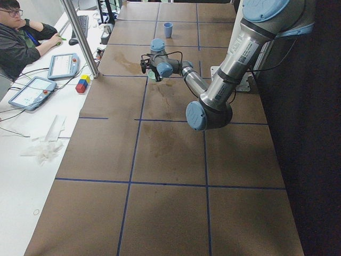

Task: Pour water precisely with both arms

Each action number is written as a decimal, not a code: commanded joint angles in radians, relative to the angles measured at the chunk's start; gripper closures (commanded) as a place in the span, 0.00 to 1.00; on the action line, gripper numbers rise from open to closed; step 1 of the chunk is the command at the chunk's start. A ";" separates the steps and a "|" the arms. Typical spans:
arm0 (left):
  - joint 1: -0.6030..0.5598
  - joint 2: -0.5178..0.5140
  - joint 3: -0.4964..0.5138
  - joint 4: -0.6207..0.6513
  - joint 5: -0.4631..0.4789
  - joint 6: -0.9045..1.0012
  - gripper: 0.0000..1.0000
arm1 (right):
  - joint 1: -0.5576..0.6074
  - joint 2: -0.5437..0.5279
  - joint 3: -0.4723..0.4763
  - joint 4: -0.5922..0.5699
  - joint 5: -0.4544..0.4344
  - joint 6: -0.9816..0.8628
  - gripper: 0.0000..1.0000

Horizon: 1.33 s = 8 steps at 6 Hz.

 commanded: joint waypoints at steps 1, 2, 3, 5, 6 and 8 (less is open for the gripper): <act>-0.132 0.111 -0.017 -0.003 -0.092 0.199 1.00 | 0.000 0.000 -0.006 0.000 -0.001 0.003 0.00; -0.192 0.186 -0.017 -0.026 -0.140 0.313 1.00 | -0.003 0.000 -0.006 0.000 -0.001 0.003 0.00; -0.244 0.270 -0.009 -0.096 -0.192 0.378 1.00 | -0.003 0.000 -0.006 0.001 -0.003 0.003 0.00; -0.368 0.401 -0.001 -0.135 -0.312 0.545 1.00 | -0.003 0.000 -0.009 0.001 -0.004 0.001 0.00; -0.433 0.450 0.011 -0.129 -0.341 0.644 1.00 | -0.003 0.000 -0.009 0.001 -0.004 0.001 0.00; -0.459 0.510 0.073 -0.138 -0.340 0.790 1.00 | -0.003 0.000 -0.009 0.001 -0.003 0.001 0.00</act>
